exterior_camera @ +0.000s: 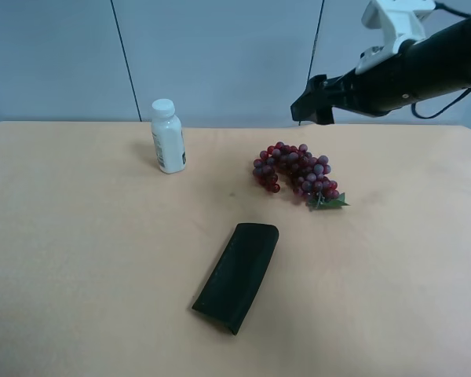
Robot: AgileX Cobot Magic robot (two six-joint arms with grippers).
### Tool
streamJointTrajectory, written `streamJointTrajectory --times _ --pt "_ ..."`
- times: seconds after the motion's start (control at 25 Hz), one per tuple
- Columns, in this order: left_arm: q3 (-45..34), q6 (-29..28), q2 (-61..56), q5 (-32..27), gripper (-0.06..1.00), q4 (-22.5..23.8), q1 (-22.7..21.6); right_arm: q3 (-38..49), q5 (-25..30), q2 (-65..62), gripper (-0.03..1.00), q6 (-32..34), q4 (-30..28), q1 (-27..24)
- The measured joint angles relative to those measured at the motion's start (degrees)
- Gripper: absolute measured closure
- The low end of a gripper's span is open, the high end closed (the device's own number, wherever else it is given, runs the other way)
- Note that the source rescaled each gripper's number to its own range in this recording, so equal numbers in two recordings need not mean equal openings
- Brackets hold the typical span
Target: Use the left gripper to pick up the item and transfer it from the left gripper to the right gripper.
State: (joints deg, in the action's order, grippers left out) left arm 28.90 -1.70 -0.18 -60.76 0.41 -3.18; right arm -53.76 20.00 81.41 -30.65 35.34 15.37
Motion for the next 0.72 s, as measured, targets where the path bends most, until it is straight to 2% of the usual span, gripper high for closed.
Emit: streamJointTrajectory --times 0.12,0.2,0.48,0.72 --pt "0.0 0.0 0.0 0.0 -0.06 0.0 0.0 0.0 4.7 -6.4 -0.03 7.9 -8.6 0.0" --pt "0.0 0.0 0.0 0.0 -0.06 0.0 0.0 0.0 8.9 -10.7 -0.03 10.5 -12.6 0.0" --pt "0.0 0.0 0.0 0.0 -0.06 0.0 0.0 0.0 26.4 -23.9 -0.03 14.5 -19.9 0.0" --pt "0.0 0.0 0.0 0.0 -0.06 0.0 0.0 0.0 38.6 -33.1 -0.03 19.4 -25.5 0.0"
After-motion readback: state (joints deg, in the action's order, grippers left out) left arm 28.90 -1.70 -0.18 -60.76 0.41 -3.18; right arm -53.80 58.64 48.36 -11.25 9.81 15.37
